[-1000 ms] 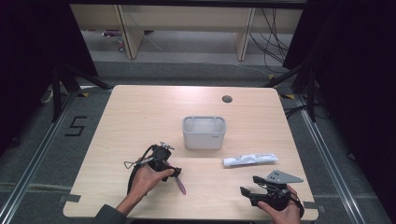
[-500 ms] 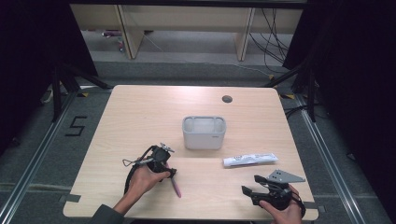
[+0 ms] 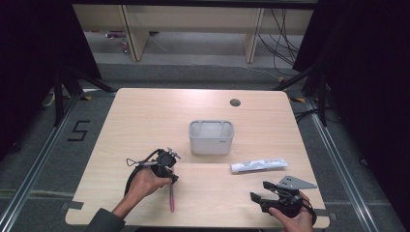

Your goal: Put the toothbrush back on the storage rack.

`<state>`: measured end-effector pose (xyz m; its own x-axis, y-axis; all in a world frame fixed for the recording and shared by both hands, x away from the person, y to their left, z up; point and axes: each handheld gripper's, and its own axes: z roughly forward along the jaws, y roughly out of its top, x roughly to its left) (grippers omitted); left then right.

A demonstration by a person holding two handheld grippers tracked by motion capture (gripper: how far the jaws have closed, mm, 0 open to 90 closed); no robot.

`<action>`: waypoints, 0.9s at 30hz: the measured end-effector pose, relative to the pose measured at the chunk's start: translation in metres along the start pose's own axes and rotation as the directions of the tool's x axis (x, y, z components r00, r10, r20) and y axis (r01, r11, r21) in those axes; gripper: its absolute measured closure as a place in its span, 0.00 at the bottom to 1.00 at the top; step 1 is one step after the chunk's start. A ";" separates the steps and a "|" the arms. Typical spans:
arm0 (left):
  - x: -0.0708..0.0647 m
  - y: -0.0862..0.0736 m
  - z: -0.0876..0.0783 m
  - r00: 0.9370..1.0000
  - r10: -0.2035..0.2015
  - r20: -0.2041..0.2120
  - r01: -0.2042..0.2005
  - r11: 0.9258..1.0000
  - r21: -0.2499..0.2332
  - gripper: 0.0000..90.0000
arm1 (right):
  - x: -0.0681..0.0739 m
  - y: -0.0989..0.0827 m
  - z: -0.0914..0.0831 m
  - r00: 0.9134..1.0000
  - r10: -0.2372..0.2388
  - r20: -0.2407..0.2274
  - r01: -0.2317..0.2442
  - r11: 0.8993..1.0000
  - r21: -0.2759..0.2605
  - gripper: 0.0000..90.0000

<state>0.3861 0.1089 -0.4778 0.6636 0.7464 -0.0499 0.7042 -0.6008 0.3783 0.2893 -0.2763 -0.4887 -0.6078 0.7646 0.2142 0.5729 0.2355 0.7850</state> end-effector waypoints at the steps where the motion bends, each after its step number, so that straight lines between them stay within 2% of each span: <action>1: 0.000 0.000 0.000 1.000 0.000 0.000 0.000 1.000 0.000 0.71 | 0.000 0.000 0.000 1.000 0.000 0.000 0.000 1.000 0.000 0.33; 3: 0.000 0.000 -0.001 1.000 0.008 0.006 -0.008 1.000 0.004 0.70 | 0.000 0.000 0.000 1.000 0.000 0.000 0.000 1.000 0.001 0.33; 4: -0.001 0.000 -0.001 1.000 0.009 0.007 -0.009 1.000 0.020 0.71 | 0.002 0.000 0.000 1.000 0.022 -0.003 -0.022 1.000 0.007 0.33; 5: -0.001 0.000 -0.001 1.000 0.009 0.007 -0.009 1.000 0.020 0.71 | 0.002 0.000 0.000 1.000 0.022 -0.003 -0.022 1.000 0.007 0.33; 6: -0.002 0.000 0.001 1.000 0.013 0.009 -0.013 0.999 0.034 0.72 | 0.000 0.000 0.000 1.000 -0.013 0.007 0.013 1.000 -0.001 0.33; 9: -0.002 0.000 0.001 1.000 0.007 0.017 -0.007 0.999 0.035 0.73 | 0.000 0.000 0.000 1.000 -0.013 0.006 0.013 1.000 -0.001 0.34; 10: -0.002 0.000 0.002 1.000 0.005 0.020 -0.006 0.999 0.044 0.75 | 0.002 0.000 -0.001 1.000 0.020 -0.004 -0.020 1.000 0.006 0.34; 11: -0.002 0.000 0.002 1.000 0.013 0.022 -0.014 0.998 0.054 0.76 | 0.002 0.000 -0.001 1.000 0.020 -0.004 -0.020 1.000 0.006 0.34; 12: -0.002 0.000 0.002 1.000 0.013 0.022 -0.014 0.998 0.054 0.78 | 0.000 0.000 0.000 1.000 0.000 0.000 0.000 1.000 0.000 0.34; 14: -0.003 -0.001 0.003 0.999 0.023 0.028 -0.025 0.997 0.071 0.81 | 0.000 0.000 0.000 1.000 -0.002 -0.001 0.002 1.000 -0.001 0.34; 19: -0.003 -0.001 0.004 0.999 0.043 0.029 -0.045 0.996 0.080 0.86 | 0.000 0.000 0.000 1.000 0.000 -0.004 0.000 1.000 -0.003 0.34; 20: -0.003 -0.001 0.004 0.998 0.051 0.031 -0.053 0.995 0.085 0.87 | 0.002 0.000 0.000 1.000 0.020 -0.006 -0.020 1.000 0.001 0.34; 21: -0.003 -0.001 0.004 0.998 0.055 0.030 -0.058 0.994 0.088 0.88 | 0.000 0.000 0.000 1.000 -0.012 0.004 0.012 1.000 -0.004 0.34; 23: -0.003 0.000 0.004 0.998 0.059 0.031 -0.061 0.994 0.092 0.89 | 0.000 0.000 0.000 1.000 -0.011 0.004 0.011 1.000 -0.004 0.34; 24: -0.003 0.000 0.004 0.997 0.071 0.034 -0.074 0.992 0.097 0.89 | 0.002 0.000 -0.001 1.000 0.018 -0.005 -0.018 1.000 0.006 0.34; 25: -0.003 0.000 0.004 0.997 0.071 0.034 -0.074 0.992 0.097 0.89 | 0.000 0.000 -0.001 1.000 -0.013 0.005 0.013 1.000 -0.002 0.34; 26: -0.002 0.001 0.005 0.996 0.080 0.038 -0.083 0.991 0.103 0.89 | 0.002 0.000 0.000 1.000 0.020 -0.008 -0.020 1.000 0.003 0.34; 27: -0.002 0.001 0.005 0.995 0.088 0.039 -0.092 0.990 0.105 0.89 | 0.002 0.000 0.000 1.000 0.020 -0.009 -0.020 1.000 0.001 0.34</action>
<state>0.3868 0.1050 -0.4815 0.7325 0.6788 -0.0525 0.6629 -0.6935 0.2823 0.2880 -0.2750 -0.4881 -0.6012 0.7636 0.2357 0.5861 0.2207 0.7796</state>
